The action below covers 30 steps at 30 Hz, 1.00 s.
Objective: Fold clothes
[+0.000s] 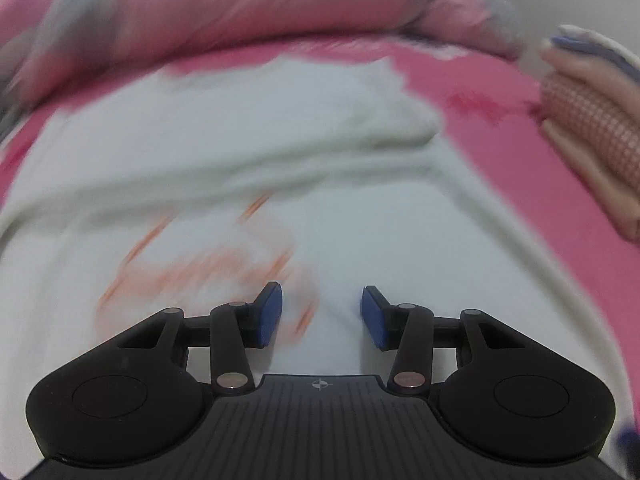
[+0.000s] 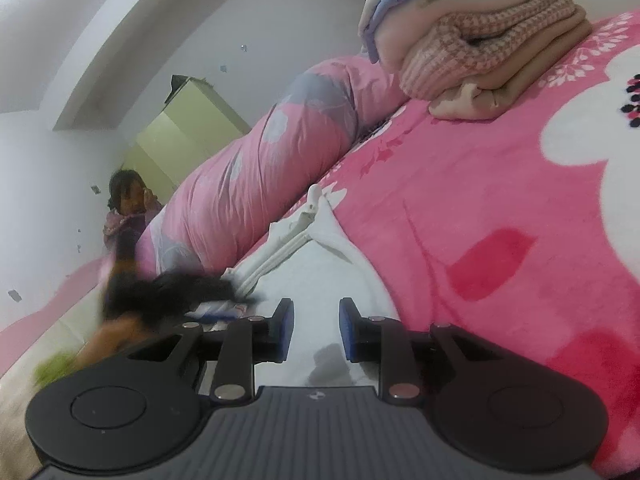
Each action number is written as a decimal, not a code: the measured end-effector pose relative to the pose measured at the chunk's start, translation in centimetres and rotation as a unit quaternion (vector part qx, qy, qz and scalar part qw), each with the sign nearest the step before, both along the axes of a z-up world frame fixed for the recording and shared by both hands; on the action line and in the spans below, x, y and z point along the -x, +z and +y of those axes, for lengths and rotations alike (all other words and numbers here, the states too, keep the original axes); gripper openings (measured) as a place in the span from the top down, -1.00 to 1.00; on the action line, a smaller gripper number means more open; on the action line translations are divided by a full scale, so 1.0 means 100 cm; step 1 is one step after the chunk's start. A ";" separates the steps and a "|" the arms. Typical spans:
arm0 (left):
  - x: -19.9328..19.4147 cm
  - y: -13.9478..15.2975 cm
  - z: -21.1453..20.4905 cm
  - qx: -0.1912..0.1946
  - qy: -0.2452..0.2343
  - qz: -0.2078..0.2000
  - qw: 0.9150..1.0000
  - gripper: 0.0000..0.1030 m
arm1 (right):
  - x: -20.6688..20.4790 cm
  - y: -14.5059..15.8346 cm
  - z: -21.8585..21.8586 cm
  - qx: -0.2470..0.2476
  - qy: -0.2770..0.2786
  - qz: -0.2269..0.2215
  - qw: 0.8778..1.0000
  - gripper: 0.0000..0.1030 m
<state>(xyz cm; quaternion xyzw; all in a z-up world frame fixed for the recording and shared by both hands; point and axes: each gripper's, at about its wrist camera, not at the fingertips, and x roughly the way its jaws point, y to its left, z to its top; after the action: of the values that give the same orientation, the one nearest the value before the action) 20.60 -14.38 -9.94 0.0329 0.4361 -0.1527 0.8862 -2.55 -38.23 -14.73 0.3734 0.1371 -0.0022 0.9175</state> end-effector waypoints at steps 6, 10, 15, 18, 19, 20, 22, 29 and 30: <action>0.103 0.009 0.074 0.014 0.020 0.006 1.000 0.15 | 0.001 0.001 0.005 0.010 -0.007 0.003 1.000 0.48; 0.135 0.033 0.084 0.007 0.008 -0.034 0.999 0.15 | -0.001 0.003 0.008 0.025 -0.012 0.008 1.000 0.48; 0.117 0.059 0.087 0.011 0.010 -0.129 0.991 0.12 | -0.007 0.002 0.007 0.019 -0.022 0.012 0.999 0.48; 0.079 0.029 0.085 -0.036 0.017 -0.091 0.995 0.12 | -0.009 0.002 0.010 0.027 -0.028 0.019 0.999 0.48; 0.073 0.014 0.083 -0.060 0.021 -0.070 0.996 0.13 | -0.008 0.002 0.013 0.036 -0.029 0.020 0.999 0.48; 0.073 0.000 0.087 -0.071 0.025 -0.055 0.996 0.11 | -0.006 0.004 0.015 0.047 -0.030 0.023 0.998 0.48; 0.096 -0.002 0.106 -0.043 0.029 -0.072 0.996 0.11 | 0.002 0.007 0.019 0.073 -0.032 0.030 0.996 0.48; 0.152 -0.002 0.168 -0.018 0.062 -0.086 0.994 0.08 | -0.025 0.056 0.053 0.175 0.052 0.016 0.983 0.37; 0.152 -0.001 0.172 -0.011 0.069 -0.085 0.994 0.08 | -0.043 0.064 0.063 0.175 0.096 0.012 0.980 0.28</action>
<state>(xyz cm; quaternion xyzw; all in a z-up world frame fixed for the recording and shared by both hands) 5.38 2.78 -10.07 0.0254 0.3621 -0.0830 0.9281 1.74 -31.96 -8.31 0.1917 0.1812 0.0572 0.9629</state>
